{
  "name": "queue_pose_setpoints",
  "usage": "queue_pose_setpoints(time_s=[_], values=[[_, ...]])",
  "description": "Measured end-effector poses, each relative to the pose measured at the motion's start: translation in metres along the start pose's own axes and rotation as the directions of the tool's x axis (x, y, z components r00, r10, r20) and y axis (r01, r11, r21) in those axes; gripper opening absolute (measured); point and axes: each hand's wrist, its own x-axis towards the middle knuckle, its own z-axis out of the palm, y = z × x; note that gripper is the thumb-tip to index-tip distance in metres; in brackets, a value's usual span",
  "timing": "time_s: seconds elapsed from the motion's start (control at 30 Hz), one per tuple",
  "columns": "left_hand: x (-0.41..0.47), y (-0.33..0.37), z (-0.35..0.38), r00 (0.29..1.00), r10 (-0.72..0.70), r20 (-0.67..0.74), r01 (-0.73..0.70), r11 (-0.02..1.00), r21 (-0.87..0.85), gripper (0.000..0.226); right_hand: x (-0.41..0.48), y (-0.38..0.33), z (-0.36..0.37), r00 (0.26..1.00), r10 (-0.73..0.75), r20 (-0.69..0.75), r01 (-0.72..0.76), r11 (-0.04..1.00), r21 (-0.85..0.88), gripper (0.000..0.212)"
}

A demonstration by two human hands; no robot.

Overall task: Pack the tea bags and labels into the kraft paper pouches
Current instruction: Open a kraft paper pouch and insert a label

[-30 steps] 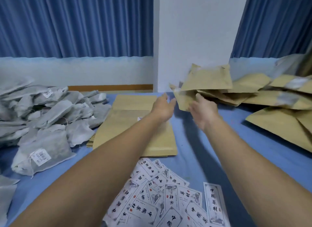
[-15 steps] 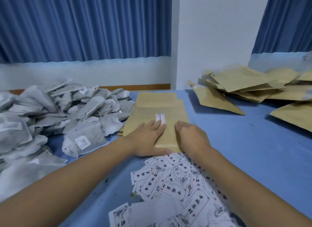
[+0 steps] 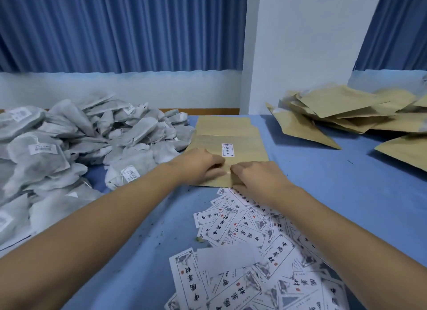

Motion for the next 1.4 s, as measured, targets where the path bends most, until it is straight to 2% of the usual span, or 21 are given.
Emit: queue_pose_setpoints(time_s=[0.07,0.23,0.27,0.37,0.43,0.6,0.73,0.8,0.83,0.87,0.9,0.97,1.0,1.03,1.07,1.1,1.13,1.17,1.2,1.3,1.4], values=[[-0.005,-0.006,0.000,1.000,-0.008,-0.009,0.008,0.999,-0.044,0.028,0.002,-0.002,-0.001,1.000,0.003,0.009,-0.003,1.000,-0.023,0.025],[-0.025,-0.002,0.004,0.997,0.000,0.080,0.003,0.999,-0.039,0.068,0.004,-0.008,0.002,0.999,0.023,0.023,-0.022,0.999,-0.042,0.021],[-0.026,-0.001,0.003,0.996,-0.001,0.087,0.001,1.000,-0.002,0.064,0.003,-0.008,0.003,1.000,0.010,0.018,-0.009,0.997,-0.074,0.021],[-0.026,0.004,-0.004,0.996,0.034,0.088,-0.052,0.977,0.205,0.028,0.005,-0.009,0.005,0.999,-0.046,0.007,0.047,0.976,-0.211,0.017],[-0.025,0.014,-0.005,0.994,0.032,0.101,-0.060,0.955,0.291,0.020,0.007,-0.009,0.002,0.998,-0.044,0.038,0.051,0.973,-0.224,0.016],[-0.027,0.023,-0.008,0.996,0.017,0.086,-0.044,0.945,0.325,0.018,0.007,-0.017,-0.009,0.993,-0.013,0.118,0.036,0.981,-0.188,0.029],[-0.031,0.018,-0.011,0.998,0.003,0.068,-0.023,0.958,0.287,0.013,0.006,-0.022,-0.017,0.986,-0.036,0.165,0.065,0.983,-0.174,0.020],[-0.034,0.019,-0.011,0.998,0.005,0.058,-0.020,0.965,0.261,0.027,0.005,-0.023,-0.022,0.987,0.002,0.159,0.016,0.993,-0.117,0.024],[-0.037,0.020,-0.012,1.000,0.028,-0.006,-0.026,0.972,0.232,0.039,0.005,-0.022,-0.025,0.991,0.047,0.128,-0.038,0.997,-0.072,0.028],[-0.041,0.022,-0.013,0.988,0.071,-0.137,-0.047,0.984,0.171,0.048,0.005,-0.021,-0.027,0.990,0.111,0.083,-0.110,0.994,-0.017,0.032],[-0.044,0.027,-0.014,0.942,0.109,-0.317,-0.078,0.991,0.107,0.049,0.005,-0.019,-0.029,0.982,0.188,0.024,-0.189,0.981,0.052,0.034],[-0.048,0.046,-0.014,0.738,0.063,-0.672,-0.107,0.994,-0.024,0.031,0.002,-0.016,-0.033,0.942,0.327,-0.082,-0.308,0.933,0.186,0.029],[-0.049,0.058,-0.011,0.648,-0.048,-0.760,-0.090,0.986,-0.139,0.020,-0.002,-0.018,-0.033,0.918,0.376,-0.123,-0.341,0.910,0.238,0.025],[-0.051,0.071,-0.008,0.601,-0.228,-0.766,-0.052,0.945,-0.322,0.013,-0.007,-0.021,-0.032,0.894,0.415,-0.168,-0.355,0.886,0.298,0.021],[-0.052,0.083,-0.005,0.593,-0.453,-0.666,-0.005,0.824,-0.566,0.018,-0.012,-0.026,-0.030,0.869,0.441,-0.226,-0.339,0.861,0.379,0.019],[-0.051,0.094,-0.005,0.608,-0.671,-0.424,0.051,0.567,-0.822,0.025,-0.018,-0.031,-0.028,0.846,0.449,-0.288,-0.286,0.837,0.467,0.020],[-0.051,0.102,-0.006,0.630,-0.770,-0.103,0.080,0.197,-0.977,0.034,-0.022,-0.037,-0.026,0.830,0.441,-0.341,-0.211,0.815,0.540,0.021],[-0.050,0.107,-0.002,0.659,-0.740,0.135,0.075,-0.114,-0.991,0.045,-0.027,-0.042,-0.024,0.832,0.417,-0.366,-0.137,0.794,0.592,0.022],[-0.050,0.108,0.004,0.704,-0.676,0.216,0.026,-0.281,-0.959,0.050,-0.031,-0.046,-0.022,0.849,0.381,-0.365,-0.067,0.765,0.641,0.021],[-0.055,0.107,0.018,0.805,-0.582,0.118,-0.116,-0.348,-0.930,0.055,-0.038,-0.055,-0.019,0.931,0.262,-0.256,0.054,0.592,0.804,0.019],[-0.062,0.104,0.023,0.848,-0.520,0.103,-0.113,-0.367,-0.923,0.065,-0.041,-0.050,-0.015,0.958,0.212,-0.191,0.073,0.464,0.883,0.016]])
